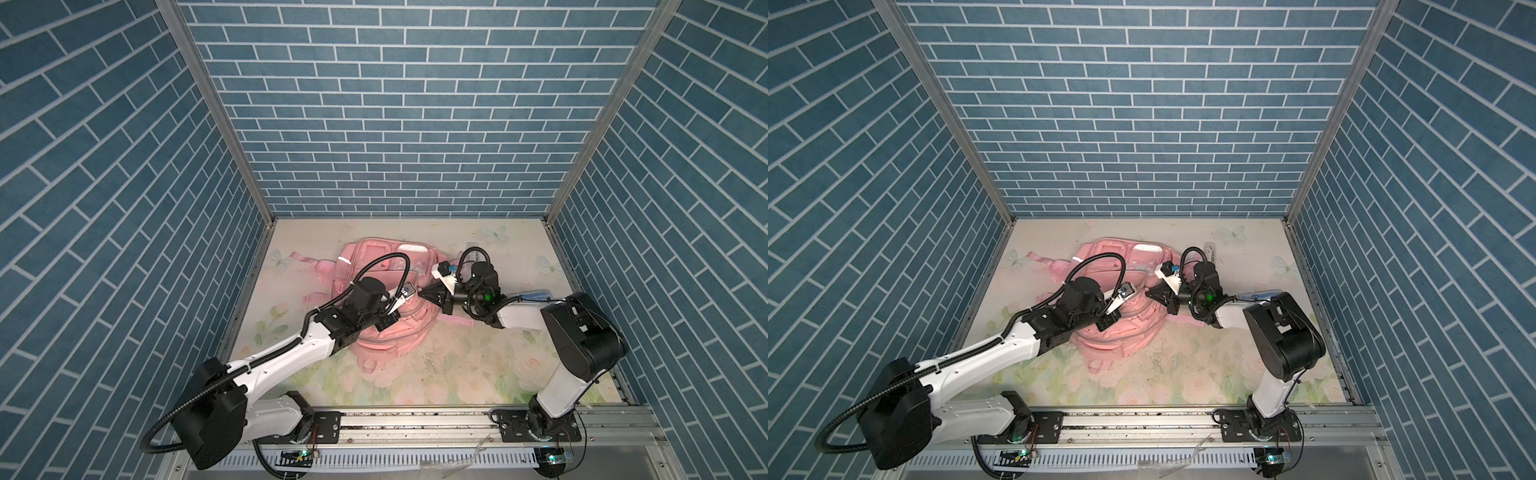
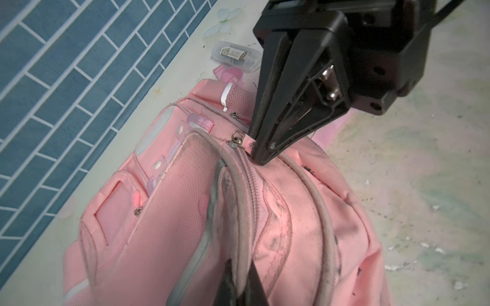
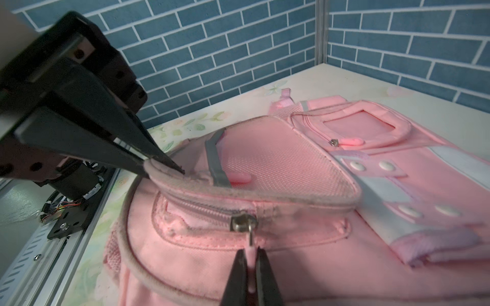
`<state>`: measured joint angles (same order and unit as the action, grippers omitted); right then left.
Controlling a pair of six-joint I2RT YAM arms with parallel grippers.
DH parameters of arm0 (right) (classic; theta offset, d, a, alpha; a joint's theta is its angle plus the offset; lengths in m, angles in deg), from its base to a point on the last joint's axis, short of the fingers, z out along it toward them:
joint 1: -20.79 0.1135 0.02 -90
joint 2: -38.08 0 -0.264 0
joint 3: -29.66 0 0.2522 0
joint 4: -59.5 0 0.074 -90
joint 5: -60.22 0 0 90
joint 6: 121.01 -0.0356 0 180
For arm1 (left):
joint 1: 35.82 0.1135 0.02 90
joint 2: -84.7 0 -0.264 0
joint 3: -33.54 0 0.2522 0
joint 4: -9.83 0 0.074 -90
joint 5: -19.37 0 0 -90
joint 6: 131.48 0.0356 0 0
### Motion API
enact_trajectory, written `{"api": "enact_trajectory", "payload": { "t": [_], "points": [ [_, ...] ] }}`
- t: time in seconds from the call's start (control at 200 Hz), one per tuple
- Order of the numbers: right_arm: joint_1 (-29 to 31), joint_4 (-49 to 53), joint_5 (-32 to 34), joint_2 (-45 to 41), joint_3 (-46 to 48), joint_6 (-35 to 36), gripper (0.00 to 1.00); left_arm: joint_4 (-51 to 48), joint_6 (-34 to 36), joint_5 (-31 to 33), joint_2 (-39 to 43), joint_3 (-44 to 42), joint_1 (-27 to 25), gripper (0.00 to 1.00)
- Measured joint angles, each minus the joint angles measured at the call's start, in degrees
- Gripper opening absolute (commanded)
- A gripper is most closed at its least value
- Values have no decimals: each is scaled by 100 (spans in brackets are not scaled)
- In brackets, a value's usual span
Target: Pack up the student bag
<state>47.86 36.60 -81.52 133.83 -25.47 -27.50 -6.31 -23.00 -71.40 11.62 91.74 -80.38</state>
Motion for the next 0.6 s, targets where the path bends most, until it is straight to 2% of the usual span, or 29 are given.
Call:
{"api": "enact_trajectory", "payload": {
  "t": [0.2, 0.475, 0.565, 0.6],
  "points": [
    [-127, 1163, 354, -844, 190, 566, 0, 98, -1106, 20, -595, 446, -190, 0],
    [-164, 1419, 634, -1482, 717, 568, 0, 142, -1532, -236, -1294, 966, -317, 0],
    [-195, 1427, 719, -1506, 772, 522, 0, 138, -1449, -258, -1318, 970, -321, 34],
    [-219, 1447, 741, -1506, 772, 485, 0, 140, -1379, -225, -1305, 970, -321, 42]
  ]
}}
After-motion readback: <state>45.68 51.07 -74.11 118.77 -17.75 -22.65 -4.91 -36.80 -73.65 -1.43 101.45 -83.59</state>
